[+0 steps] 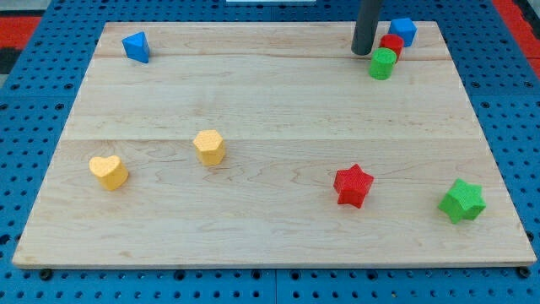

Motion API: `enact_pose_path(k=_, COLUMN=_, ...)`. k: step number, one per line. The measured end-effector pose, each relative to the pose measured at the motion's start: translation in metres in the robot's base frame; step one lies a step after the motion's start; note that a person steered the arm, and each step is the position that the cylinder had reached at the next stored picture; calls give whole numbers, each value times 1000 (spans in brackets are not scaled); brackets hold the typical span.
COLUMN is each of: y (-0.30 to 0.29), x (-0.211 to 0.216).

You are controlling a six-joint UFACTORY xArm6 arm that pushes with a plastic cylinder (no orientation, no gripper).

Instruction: Adjust the blue cube red circle and the green circle to form a vertical line

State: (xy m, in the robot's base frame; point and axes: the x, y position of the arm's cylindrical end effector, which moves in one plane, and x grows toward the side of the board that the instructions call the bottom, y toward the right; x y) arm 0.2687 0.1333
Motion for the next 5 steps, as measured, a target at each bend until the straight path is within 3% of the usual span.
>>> enact_pose_path(k=1, y=-18, x=8)
enact_pose_path(k=5, y=3, x=47)
